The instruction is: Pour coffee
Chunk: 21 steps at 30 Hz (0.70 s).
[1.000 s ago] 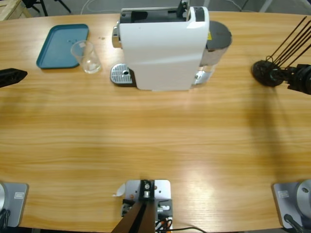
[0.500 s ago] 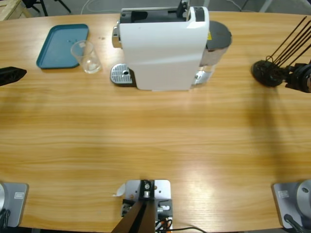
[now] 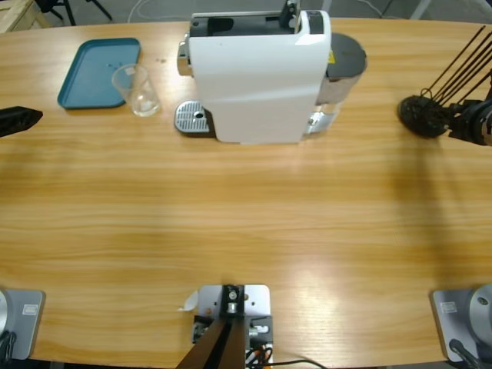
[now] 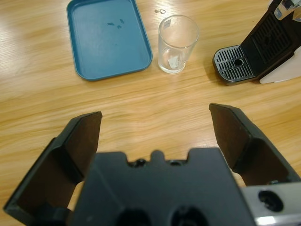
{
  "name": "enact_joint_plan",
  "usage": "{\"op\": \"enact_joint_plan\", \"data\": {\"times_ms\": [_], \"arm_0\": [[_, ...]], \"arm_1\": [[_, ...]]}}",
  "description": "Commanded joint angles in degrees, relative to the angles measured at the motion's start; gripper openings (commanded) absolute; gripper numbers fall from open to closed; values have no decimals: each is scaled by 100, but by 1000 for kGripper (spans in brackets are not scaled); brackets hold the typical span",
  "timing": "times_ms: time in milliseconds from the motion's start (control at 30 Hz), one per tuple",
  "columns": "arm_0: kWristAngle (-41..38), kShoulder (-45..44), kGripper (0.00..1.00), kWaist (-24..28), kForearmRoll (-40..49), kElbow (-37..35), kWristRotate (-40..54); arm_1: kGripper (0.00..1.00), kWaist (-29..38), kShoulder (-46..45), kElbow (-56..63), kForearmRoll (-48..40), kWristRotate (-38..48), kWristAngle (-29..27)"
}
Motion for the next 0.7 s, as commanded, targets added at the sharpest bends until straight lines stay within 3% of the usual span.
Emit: {"op": "enact_joint_plan", "data": {"times_ms": [33,467,633,700], "arm_0": [[74,-26,1000,44,-87,218,72],[74,-24,1000,47,-101,227,70],[74,-15,1000,44,-110,235,74],[74,-15,1000,47,-110,235,72]], "arm_1": [[494,-149,239,111,-48,54,-22],[494,-167,420,77,-124,24,-13],[445,-167,431,95,-191,-94,-11],[113,-167,431,95,-207,-199,12]]}}
